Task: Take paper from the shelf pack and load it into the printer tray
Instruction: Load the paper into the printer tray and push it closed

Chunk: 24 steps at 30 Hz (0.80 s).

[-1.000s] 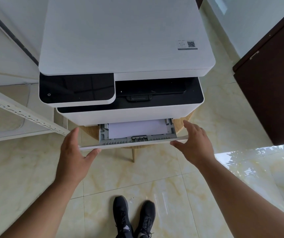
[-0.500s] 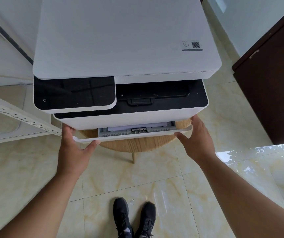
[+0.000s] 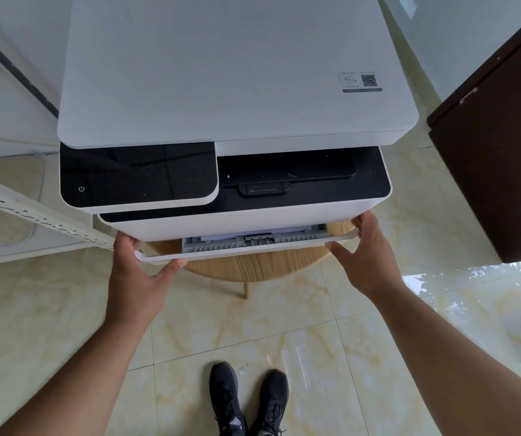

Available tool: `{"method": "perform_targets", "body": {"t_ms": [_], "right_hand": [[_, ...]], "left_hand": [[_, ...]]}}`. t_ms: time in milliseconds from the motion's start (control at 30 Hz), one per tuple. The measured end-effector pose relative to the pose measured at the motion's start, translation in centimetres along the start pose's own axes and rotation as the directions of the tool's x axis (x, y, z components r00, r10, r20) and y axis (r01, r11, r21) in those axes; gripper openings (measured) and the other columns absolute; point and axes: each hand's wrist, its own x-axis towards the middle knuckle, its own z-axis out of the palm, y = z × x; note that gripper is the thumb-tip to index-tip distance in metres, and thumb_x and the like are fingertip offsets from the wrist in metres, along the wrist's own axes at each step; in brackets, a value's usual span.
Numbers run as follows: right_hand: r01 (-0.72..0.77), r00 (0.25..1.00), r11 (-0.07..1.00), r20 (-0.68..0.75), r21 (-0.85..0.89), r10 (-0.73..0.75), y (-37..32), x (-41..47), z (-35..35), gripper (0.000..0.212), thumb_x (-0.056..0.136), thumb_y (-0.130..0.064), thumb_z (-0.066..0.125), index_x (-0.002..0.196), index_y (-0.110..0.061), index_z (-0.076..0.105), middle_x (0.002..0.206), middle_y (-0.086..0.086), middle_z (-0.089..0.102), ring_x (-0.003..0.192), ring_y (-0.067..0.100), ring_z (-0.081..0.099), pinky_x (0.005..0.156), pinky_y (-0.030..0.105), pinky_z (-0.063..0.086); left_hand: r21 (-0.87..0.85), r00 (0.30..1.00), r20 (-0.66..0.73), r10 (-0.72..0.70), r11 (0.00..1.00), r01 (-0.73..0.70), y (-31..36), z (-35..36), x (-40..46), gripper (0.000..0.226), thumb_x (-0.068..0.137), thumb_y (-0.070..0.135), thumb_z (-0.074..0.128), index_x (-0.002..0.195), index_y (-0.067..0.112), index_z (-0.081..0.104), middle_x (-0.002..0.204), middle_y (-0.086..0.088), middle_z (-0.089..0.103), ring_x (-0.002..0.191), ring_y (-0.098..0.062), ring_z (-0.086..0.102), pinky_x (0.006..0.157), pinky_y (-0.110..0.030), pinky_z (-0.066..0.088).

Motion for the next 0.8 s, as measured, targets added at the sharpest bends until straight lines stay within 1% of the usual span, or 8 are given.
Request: {"method": "perform_targets", "body": {"t_ms": [67, 200, 367, 500, 667, 733, 800], "right_hand": [[-0.002, 1.000, 1.000, 0.000, 0.004, 0.002, 0.0, 0.1, 0.0, 0.074, 0.086, -0.028, 0.083, 0.143, -0.025, 0.037, 0.143, -0.001, 0.060, 0.129, 0.027, 0.060, 0.100, 0.052, 0.055], [0.001, 1.000, 1.000, 0.002, 0.019, -0.001, 0.2, 0.2, 0.1, 0.073, 0.086, -0.026, 0.084, 0.143, -0.024, 0.037, 0.144, -0.001, 0.060, 0.129, 0.026, 0.060, 0.101, 0.051, 0.055], [0.011, 1.000, 1.000, 0.005, 0.011, -0.011, 0.5, 0.4, 0.0, 0.075, 0.085, -0.027, 0.084, 0.143, -0.022, 0.036, 0.145, 0.001, 0.059, 0.129, 0.027, 0.060, 0.101, 0.050, 0.055], [0.016, 1.000, 1.000, 0.007, 0.017, -0.016, 0.6, 0.5, 0.0, 0.075, 0.085, -0.026, 0.084, 0.141, -0.022, 0.035, 0.145, 0.001, 0.060, 0.128, 0.027, 0.060, 0.100, 0.051, 0.055], [-0.011, 0.999, 0.996, -0.031, 0.084, 0.014, 0.3, 0.9, 0.5, 0.069, 0.085, -0.024, 0.084, 0.136, -0.022, 0.038, 0.137, -0.003, 0.062, 0.125, 0.025, 0.062, 0.099, 0.048, 0.056], [-0.026, 0.998, 0.992, -0.047, 0.126, 0.033, 0.1, 1.2, 0.7, 0.067, 0.085, -0.023, 0.085, 0.134, -0.022, 0.040, 0.132, -0.006, 0.061, 0.124, 0.024, 0.062, 0.100, 0.047, 0.056], [-0.040, 0.996, 0.986, -0.072, 0.160, 0.052, -0.1, 1.5, 0.9, 0.066, 0.085, -0.023, 0.085, 0.133, -0.022, 0.040, 0.126, -0.009, 0.060, 0.121, 0.023, 0.062, 0.100, 0.046, 0.055]], "left_hand": [[-0.003, 1.000, -0.001, 0.008, 1.000, -0.008, 0.0, 0.0, 0.0, 0.078, 0.075, 0.022, 0.091, 0.136, 0.023, 0.041, 0.132, -0.001, 0.058, 0.124, -0.021, 0.054, 0.103, -0.040, 0.048], [0.001, 1.000, -0.004, 0.008, 1.000, -0.008, -0.1, 0.1, 0.0, 0.075, 0.076, 0.023, 0.091, 0.133, 0.024, 0.041, 0.129, 0.001, 0.057, 0.121, -0.022, 0.054, 0.099, -0.036, 0.046], [0.014, 1.000, -0.011, 0.014, 1.000, -0.014, -0.2, 0.1, 0.1, 0.076, 0.075, 0.023, 0.091, 0.133, 0.023, 0.041, 0.129, -0.003, 0.058, 0.121, -0.025, 0.055, 0.102, -0.042, 0.050], [0.012, 1.000, -0.018, 0.011, 1.000, -0.011, -0.4, 0.2, 0.2, 0.078, 0.075, 0.025, 0.091, 0.135, 0.023, 0.041, 0.132, -0.002, 0.057, 0.122, -0.021, 0.054, 0.101, -0.036, 0.048], [0.018, 0.997, -0.081, 0.009, 1.000, -0.008, -0.5, 0.8, 0.8, 0.073, 0.075, 0.026, 0.091, 0.128, 0.017, 0.043, 0.126, -0.007, 0.059, 0.112, -0.023, 0.058, 0.095, -0.035, 0.051], [0.011, 0.995, -0.104, -0.002, 1.000, 0.003, -0.4, 1.1, 1.0, 0.071, 0.075, 0.025, 0.091, 0.126, 0.013, 0.044, 0.126, -0.007, 0.058, 0.109, -0.018, 0.057, 0.093, -0.030, 0.050], [0.006, 0.992, -0.129, -0.013, 1.000, 0.014, -0.2, 1.4, 1.2, 0.069, 0.076, 0.024, 0.091, 0.124, 0.009, 0.044, 0.125, -0.007, 0.056, 0.106, -0.014, 0.055, 0.090, -0.017, 0.046]]}}
